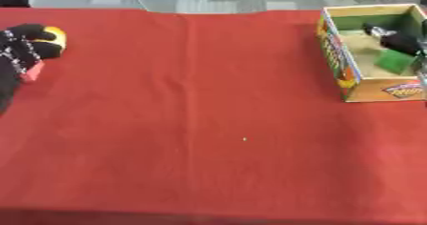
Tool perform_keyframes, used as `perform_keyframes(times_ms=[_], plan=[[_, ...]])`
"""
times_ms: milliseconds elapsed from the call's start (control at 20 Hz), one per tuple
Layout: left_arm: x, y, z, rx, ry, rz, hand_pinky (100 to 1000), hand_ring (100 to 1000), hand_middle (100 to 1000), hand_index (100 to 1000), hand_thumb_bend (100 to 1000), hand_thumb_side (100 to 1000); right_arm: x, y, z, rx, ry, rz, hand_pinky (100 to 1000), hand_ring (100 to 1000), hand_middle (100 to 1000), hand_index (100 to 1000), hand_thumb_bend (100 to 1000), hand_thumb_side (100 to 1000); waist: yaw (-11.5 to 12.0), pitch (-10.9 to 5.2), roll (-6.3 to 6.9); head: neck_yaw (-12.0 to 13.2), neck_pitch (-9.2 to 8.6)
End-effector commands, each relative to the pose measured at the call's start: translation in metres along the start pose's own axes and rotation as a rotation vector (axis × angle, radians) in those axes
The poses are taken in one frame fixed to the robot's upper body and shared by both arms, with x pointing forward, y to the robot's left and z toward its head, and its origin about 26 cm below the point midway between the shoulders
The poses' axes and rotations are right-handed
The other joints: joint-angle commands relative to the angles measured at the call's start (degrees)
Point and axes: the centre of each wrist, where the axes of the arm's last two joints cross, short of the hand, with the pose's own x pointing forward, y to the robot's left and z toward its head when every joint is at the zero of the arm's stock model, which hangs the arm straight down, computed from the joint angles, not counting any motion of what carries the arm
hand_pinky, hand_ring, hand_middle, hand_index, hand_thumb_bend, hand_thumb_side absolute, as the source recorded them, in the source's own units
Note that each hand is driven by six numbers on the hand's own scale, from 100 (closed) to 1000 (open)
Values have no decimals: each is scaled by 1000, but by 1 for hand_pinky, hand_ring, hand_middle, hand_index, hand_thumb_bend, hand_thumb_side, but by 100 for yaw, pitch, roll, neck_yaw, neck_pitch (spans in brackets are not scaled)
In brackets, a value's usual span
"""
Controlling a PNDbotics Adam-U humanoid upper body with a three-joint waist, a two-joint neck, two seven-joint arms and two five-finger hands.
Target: Pick up the objects with one hand, pass them to the other hand, and then place them into the box on the other side of the table.
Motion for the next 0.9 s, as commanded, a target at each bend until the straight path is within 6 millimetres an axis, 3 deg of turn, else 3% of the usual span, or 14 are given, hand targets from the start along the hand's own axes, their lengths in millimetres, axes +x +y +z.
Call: perform_keyframes(times_ms=[50, 100, 150, 400, 650, 900], plan=[[13, 20, -4, 45, -9, -103, 825, 738, 716, 831, 851, 680, 27, -34, -4, -128, -152, -53, 791, 816, 838, 897, 539, 607, -31, -4, -54, 95, 6], [15, 27, -5, 66, -2, -144, 824, 738, 716, 832, 847, 665, 41, -37, 2, -137, -227, -81, 809, 835, 845, 904, 418, 590, -43, 0, -48, 149, 6], [17, 35, -5, 90, 9, -193, 823, 739, 717, 833, 845, 657, 55, -40, 10, -139, -309, -119, 816, 841, 851, 908, 387, 577, -58, 3, -42, 209, 6], [30, 86, -5, 171, 122, -565, 824, 752, 737, 852, 842, 602, 113, -61, 58, -159, -709, -269, 832, 853, 858, 917, 334, 547, -168, 22, 6, 557, 6], [46, 141, -7, 78, 290, -982, 837, 783, 758, 868, 826, 506, 144, -71, 97, -169, -927, -319, 842, 857, 859, 921, 318, 538, -279, 16, 60, 930, 6], [58, 180, -14, -98, 466, -1261, 836, 792, 774, 881, 829, 426, 160, -63, 123, -121, -1031, -382, 843, 853, 854, 920, 297, 544, -381, -2, 108, 1252, 6]])
